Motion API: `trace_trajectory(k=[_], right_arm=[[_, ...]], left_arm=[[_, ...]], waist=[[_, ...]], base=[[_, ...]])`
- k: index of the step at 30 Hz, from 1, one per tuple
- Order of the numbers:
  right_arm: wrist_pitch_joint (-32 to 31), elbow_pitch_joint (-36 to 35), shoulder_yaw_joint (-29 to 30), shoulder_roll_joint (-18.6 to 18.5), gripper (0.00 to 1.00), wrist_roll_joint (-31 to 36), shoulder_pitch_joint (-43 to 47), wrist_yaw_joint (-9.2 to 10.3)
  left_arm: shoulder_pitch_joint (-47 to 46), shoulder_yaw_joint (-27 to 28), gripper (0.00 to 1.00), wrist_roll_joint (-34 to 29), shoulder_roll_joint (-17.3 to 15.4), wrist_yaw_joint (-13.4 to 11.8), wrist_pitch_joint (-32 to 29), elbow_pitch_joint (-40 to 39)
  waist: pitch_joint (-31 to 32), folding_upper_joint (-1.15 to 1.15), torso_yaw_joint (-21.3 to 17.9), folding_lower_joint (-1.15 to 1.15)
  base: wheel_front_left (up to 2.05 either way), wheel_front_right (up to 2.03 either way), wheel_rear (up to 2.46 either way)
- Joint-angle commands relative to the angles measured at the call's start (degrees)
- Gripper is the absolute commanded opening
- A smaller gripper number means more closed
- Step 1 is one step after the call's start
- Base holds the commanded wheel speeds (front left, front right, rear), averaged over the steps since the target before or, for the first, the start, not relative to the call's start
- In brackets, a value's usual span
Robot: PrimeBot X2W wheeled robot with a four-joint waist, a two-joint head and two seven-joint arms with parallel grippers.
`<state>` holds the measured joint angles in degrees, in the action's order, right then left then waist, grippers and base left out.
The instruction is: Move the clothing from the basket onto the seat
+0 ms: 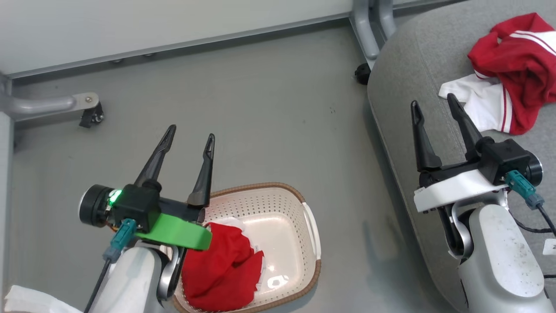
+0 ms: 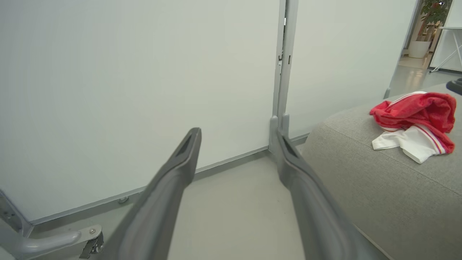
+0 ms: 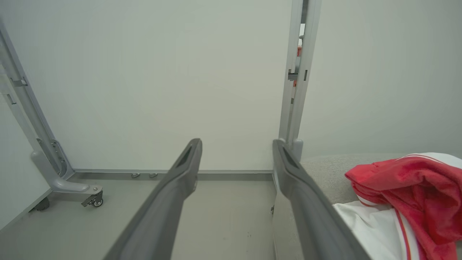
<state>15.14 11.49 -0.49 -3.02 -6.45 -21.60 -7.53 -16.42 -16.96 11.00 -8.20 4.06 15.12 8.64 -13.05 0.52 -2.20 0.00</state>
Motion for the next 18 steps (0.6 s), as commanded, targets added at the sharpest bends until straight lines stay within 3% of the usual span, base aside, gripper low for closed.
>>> trace_trajectory(k=[1, 18], right_arm=[[0.0, -0.1, -0.2, -0.1, 1.00, -0.2, 1.4, 0.08], [0.0, -3.8, -1.3, 0.0, 1.00, -3.9, 11.6, 0.08]], left_arm=[[1.3, 0.9, 1.00, 0.4, 0.4, -0.2, 0.0, -0.1], [10.2, 14.1, 1.00, -1.4, 3.0, -0.1, 0.0, 0.4]], waist=[[3.0, -0.52, 3.0, 0.00], [8.0, -0.52, 6.8, 0.00]], base=[[0.00, 0.00, 0.00], [0.00, 0.00, 0.00]])
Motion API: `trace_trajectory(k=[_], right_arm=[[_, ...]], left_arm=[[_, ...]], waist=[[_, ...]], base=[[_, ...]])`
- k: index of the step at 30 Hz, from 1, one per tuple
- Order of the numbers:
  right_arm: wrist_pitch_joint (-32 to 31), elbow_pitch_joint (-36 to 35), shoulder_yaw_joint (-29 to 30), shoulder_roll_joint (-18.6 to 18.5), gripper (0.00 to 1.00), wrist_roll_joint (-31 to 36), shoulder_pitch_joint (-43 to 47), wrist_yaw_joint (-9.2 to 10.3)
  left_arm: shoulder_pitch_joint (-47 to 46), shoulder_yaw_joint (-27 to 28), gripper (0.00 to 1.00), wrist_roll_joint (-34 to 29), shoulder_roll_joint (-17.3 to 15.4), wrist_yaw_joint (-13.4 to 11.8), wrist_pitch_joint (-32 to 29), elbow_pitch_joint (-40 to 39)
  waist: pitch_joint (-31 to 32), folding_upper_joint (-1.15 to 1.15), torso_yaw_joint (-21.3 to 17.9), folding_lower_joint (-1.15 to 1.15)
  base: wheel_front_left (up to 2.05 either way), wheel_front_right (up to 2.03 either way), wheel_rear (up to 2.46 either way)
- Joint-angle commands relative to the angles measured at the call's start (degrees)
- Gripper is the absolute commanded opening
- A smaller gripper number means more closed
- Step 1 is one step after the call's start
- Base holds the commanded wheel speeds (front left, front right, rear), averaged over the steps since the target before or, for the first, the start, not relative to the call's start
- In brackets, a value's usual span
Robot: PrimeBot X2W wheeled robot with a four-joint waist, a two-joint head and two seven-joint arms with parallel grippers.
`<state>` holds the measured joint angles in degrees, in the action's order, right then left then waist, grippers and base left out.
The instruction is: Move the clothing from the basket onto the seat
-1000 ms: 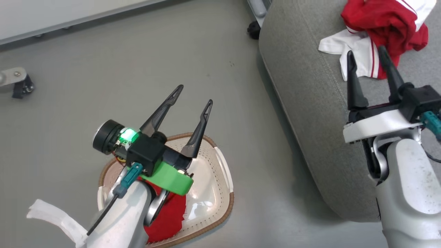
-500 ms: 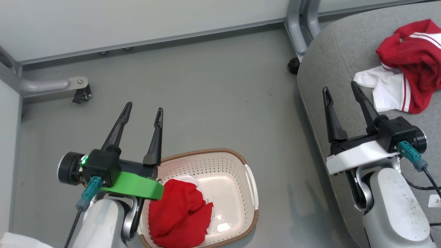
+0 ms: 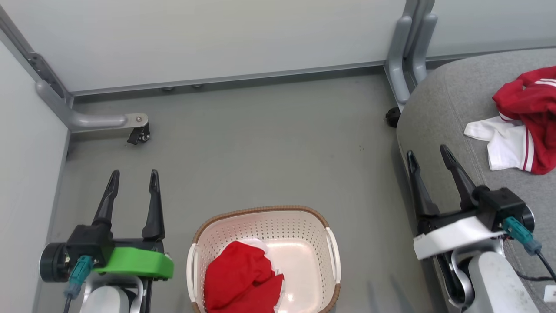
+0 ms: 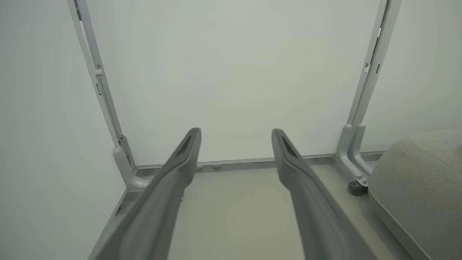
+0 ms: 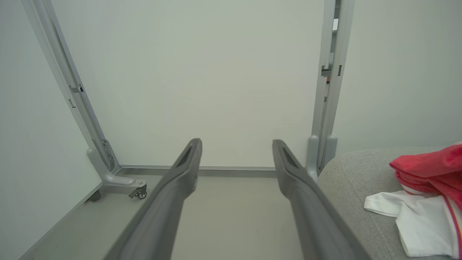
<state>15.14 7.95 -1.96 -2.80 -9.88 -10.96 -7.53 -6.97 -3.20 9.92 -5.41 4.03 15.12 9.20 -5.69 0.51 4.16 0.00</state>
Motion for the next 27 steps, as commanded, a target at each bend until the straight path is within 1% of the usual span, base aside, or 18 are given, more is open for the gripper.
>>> trace_trajectory(k=[1, 6, 12, 27], right_arm=[[0.0, -0.5, 0.2, -0.2, 1.00, -0.5, 1.6, 0.08], [0.0, -1.6, 0.4, -0.2, 1.00, -0.8, 4.8, 0.08], [0.0, -2.2, 0.3, -0.2, 1.00, -1.1, 7.1, 0.08], [0.0, -1.7, 0.7, -0.2, 1.00, -1.1, 6.5, 0.08]], left_arm=[[1.1, 0.8, 1.00, -0.5, 0.3, -0.1, 0.0, -0.3], [2.6, 2.5, 1.00, -1.2, 1.1, 0.4, 0.0, -0.7], [3.8, 3.2, 1.00, -2.1, 1.7, 1.0, 0.0, -0.7], [2.7, 3.9, 1.00, -3.1, 2.2, 2.1, 0.0, -0.2]], waist=[[0.8, -0.51, 0.5, 0.00], [1.5, -0.51, 0.6, 0.00], [2.1, -0.51, 0.4, 0.00], [1.7, -0.51, 0.3, 0.00]], base=[[0.00, 0.00, 0.00], [0.00, 0.00, 0.00], [0.00, 0.00, 0.00], [0.00, 0.00, 0.00]])
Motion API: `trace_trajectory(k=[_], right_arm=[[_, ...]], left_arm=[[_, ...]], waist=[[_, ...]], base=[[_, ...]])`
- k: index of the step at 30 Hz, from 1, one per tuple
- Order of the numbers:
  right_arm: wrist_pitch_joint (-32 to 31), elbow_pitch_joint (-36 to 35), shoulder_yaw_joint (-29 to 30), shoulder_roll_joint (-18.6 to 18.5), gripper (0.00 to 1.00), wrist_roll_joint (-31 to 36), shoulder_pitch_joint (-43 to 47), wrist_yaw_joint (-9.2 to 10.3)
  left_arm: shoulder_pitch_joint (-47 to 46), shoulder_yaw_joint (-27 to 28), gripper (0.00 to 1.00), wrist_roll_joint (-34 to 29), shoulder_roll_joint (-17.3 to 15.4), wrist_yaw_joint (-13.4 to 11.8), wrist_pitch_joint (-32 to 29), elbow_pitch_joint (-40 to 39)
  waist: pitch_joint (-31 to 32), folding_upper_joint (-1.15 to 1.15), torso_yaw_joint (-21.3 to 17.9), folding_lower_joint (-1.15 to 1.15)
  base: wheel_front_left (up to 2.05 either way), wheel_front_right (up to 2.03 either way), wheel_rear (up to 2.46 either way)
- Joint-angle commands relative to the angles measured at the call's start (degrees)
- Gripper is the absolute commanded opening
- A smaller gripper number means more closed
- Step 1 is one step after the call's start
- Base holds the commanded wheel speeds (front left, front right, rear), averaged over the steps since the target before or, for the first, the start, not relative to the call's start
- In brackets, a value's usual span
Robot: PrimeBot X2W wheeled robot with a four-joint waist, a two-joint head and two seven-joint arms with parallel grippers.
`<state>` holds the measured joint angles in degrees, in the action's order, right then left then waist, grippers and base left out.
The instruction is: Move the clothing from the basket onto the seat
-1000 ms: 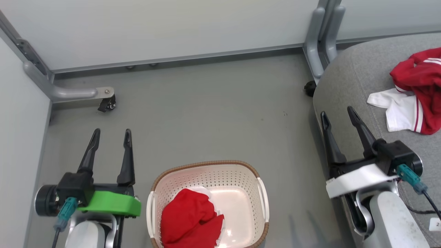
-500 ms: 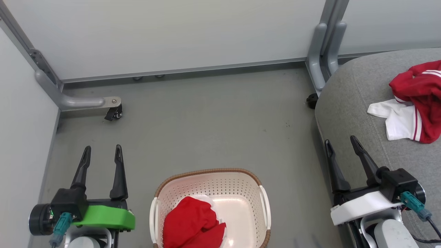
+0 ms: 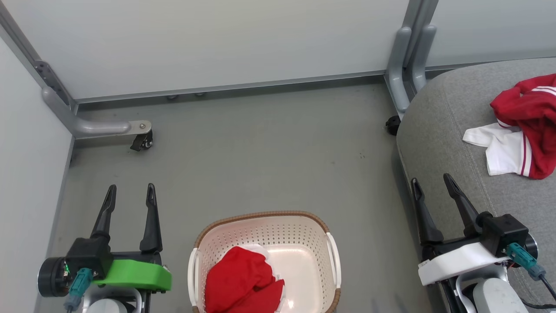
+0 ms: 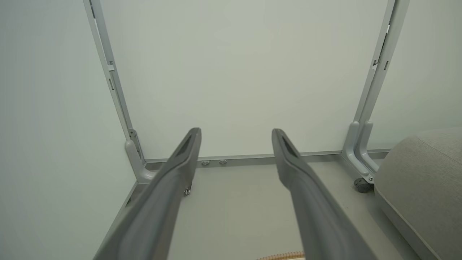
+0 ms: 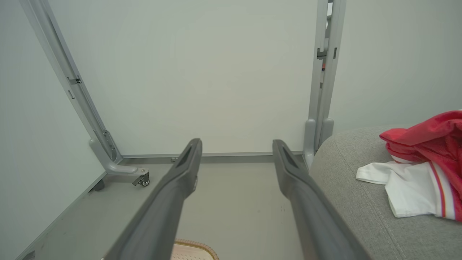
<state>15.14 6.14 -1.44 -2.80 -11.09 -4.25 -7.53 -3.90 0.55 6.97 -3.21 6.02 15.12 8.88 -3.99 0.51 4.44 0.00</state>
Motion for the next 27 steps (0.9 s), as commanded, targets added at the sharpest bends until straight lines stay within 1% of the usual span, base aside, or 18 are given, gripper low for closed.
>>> trace_trajectory(k=[1, 10, 18, 27], right_arm=[[0.0, 0.2, 0.2, -0.2, 1.00, 0.1, -0.2, 0.08], [0.0, 0.1, -0.6, -0.2, 1.00, -0.5, -1.4, 0.08], [0.0, -0.7, -1.4, -0.2, 1.00, -0.4, -3.6, 0.08], [0.0, -2.4, -2.7, -0.2, 1.00, -0.9, -7.4, 0.08]], left_arm=[[-0.5, 0.0, 1.00, -0.3, 0.1, 0.2, 0.0, 0.2], [-3.1, -2.8, 1.00, -1.2, 0.1, 1.1, 0.0, 1.2], [-7.8, -8.2, 1.00, -1.6, -1.2, 1.5, 0.0, 3.0], [-14.0, -15.3, 1.00, 0.2, -5.0, 1.5, 0.0, 7.2]], waist=[[-0.1, -0.51, -0.1, 0.00], [-1.5, -0.51, -1.2, 0.00], [-4.8, -0.51, -3.5, 0.00], [-11.5, -0.51, -7.7, 0.00]], base=[[0.00, 0.00, 0.00], [0.00, 0.00, 0.00], [0.00, 0.00, 0.00], [0.00, 0.00, 0.00]])
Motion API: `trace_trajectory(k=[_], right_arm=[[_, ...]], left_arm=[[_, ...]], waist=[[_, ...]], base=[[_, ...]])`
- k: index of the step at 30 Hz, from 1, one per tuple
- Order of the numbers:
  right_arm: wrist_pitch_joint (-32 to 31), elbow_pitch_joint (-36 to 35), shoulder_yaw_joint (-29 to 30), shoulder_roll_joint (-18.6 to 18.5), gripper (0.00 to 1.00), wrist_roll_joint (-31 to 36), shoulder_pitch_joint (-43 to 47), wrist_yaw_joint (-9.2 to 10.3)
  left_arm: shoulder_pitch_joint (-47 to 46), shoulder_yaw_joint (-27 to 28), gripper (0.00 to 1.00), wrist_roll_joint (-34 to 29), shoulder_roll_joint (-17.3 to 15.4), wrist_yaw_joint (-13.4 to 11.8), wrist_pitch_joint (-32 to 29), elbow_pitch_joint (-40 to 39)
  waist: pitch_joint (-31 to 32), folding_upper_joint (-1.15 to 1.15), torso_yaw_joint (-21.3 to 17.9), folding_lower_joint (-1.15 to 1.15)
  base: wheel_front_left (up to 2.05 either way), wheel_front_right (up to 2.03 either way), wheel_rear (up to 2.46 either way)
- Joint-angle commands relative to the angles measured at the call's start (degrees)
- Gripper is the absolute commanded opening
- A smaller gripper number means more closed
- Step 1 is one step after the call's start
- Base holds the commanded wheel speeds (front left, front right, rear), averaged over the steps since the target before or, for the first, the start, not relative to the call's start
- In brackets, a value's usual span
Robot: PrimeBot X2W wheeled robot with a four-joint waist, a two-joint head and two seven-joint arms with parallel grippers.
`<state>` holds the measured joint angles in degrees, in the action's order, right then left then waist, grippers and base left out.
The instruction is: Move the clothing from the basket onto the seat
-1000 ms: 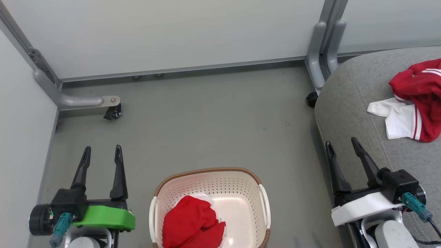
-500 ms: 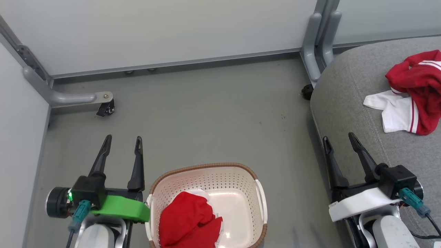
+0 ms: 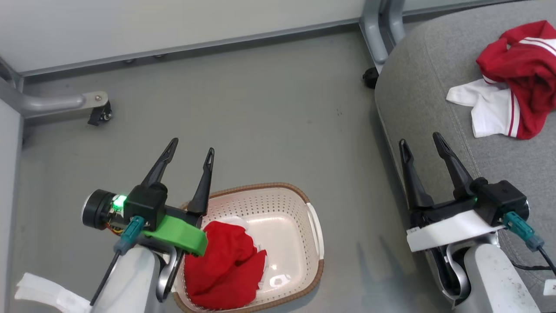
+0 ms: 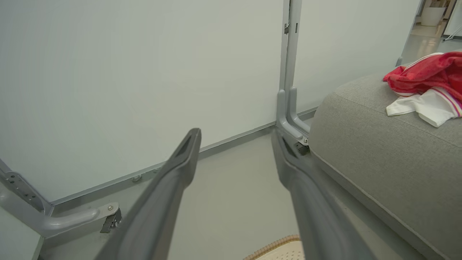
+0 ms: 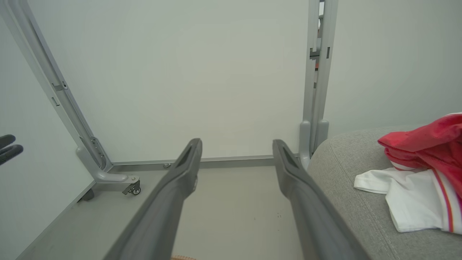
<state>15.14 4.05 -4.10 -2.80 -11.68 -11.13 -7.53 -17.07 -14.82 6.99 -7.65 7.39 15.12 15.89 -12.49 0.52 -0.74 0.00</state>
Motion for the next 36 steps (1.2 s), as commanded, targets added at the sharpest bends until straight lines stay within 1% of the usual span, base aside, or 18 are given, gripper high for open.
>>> trace_trajectory(k=[1, 7, 16, 21, 32, 34, 36], right_arm=[[0.0, -0.5, -0.1, -0.2, 1.00, -0.4, -0.9, 0.08], [0.0, -2.3, -0.7, -0.2, 1.00, -0.8, -3.6, 0.08], [0.0, -4.8, -1.5, -0.2, 1.00, -2.1, -7.9, 0.08], [0.0, -6.0, -1.9, -0.1, 1.00, -2.7, -9.7, 0.08], [0.0, -8.3, -2.1, -0.1, 1.00, -3.7, -12.5, 0.08], [0.0, -8.9, -2.4, -0.2, 1.00, -4.0, -13.2, 0.08], [0.0, -9.3, -2.6, -0.1, 1.00, -4.1, -13.6, 0.08]], left_arm=[[-1.4, -0.6, 1.00, 0.4, -0.9, 0.1, 0.0, 0.8], [-5.2, -4.8, 1.00, 1.4, -4.0, 0.1, 0.0, 6.1], [-10.9, -9.9, 1.00, 2.1, -7.6, 0.1, 0.1, 14.1], [-14.2, -12.5, 1.00, 3.0, -9.0, 0.1, 0.0, 19.3], [-20.3, -17.7, 1.00, 3.5, -11.3, 0.1, 0.0, 29.7], [-21.6, -19.4, 1.00, 3.3, -11.9, 0.1, 0.0, 33.0], [-22.8, -20.5, 1.00, 3.4, -12.0, 0.1, 0.0, 34.5]], waist=[[-3.8, -0.52, -3.0, 0.00], [-9.2, -0.52, -6.1, 0.00], [-17.8, -0.52, -10.2, 0.00], [-21.9, -0.52, -12.0, 0.00], [-29.3, -0.52, -14.0, 0.00], [-31.0, -0.52, -14.6, 0.00], [-32.1, -0.52, -15.0, 0.00]], base=[[0.00, 0.00, 0.00], [0.00, 0.00, 0.00], [0.00, 0.00, 0.00], [0.00, 0.00, 0.00], [0.00, 0.00, 0.00], [0.00, 0.00, 0.00], [0.00, 0.00, 0.00]])
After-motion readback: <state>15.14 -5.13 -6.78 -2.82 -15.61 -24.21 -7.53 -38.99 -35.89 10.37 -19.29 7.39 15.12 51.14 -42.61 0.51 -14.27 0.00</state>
